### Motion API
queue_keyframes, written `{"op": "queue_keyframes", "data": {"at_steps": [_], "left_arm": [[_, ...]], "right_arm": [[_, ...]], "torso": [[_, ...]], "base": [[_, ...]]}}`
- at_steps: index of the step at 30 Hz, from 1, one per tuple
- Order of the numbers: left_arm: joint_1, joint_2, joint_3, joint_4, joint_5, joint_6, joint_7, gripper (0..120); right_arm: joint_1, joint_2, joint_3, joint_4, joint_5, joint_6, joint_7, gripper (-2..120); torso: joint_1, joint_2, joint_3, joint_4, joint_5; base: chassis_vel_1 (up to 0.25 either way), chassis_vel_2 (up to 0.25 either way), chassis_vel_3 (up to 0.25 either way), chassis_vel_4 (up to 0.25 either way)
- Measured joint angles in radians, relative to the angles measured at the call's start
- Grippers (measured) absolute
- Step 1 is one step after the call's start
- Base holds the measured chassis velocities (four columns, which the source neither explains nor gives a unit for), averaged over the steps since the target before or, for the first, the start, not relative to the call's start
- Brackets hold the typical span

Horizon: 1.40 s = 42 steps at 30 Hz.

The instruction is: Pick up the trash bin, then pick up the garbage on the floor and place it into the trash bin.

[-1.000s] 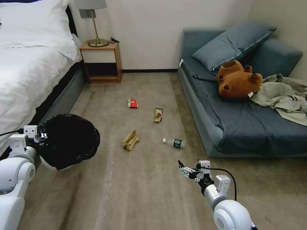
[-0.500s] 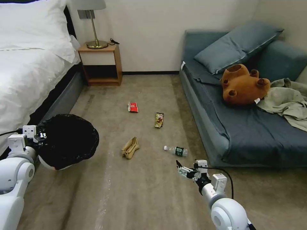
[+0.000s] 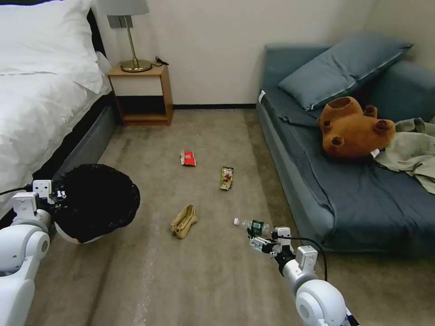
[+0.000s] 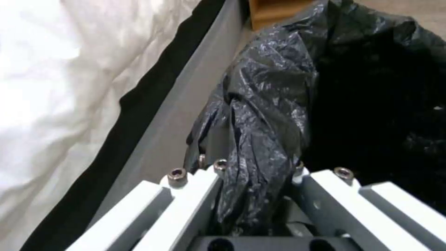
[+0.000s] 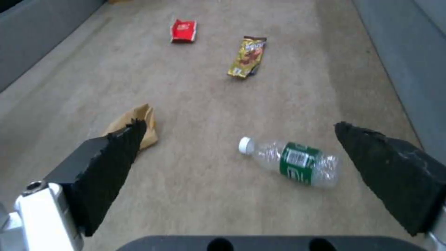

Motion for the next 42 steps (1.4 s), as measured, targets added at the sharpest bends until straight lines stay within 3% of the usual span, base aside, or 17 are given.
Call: {"op": "queue_keyframes", "data": {"at_steps": [28, 33, 42], "left_arm": [[0.041, 0.010, -0.020, 0.040, -0.007, -0.045, 0.017, 4], [0.046, 0.008, -0.022, 0.038, -0.005, -0.044, 0.017, 4], [0.124, 0.014, -0.062, 0.004, -0.014, -0.064, 0.031, 4]], "right_arm": [[-0.002, 0.015, -0.021, -0.020, -0.023, -0.009, 0.002, 100], [0.016, -0.032, -0.050, -0.052, -0.037, -0.031, 0.002, 100], [0.125, -0.131, -0.180, -0.152, -0.022, -0.060, 0.047, 100]], "torso": [[0.000, 0.000, 0.000, 0.0003, -0.0001], [0.000, 0.000, 0.000, -0.0001, 0.0000], [0.000, 0.000, 0.000, 0.0003, 0.0001]], "base": [[-0.131, 0.129, 0.128, -0.127], [-0.134, 0.123, 0.117, -0.128], [-0.116, 0.117, 0.107, -0.115]]}}
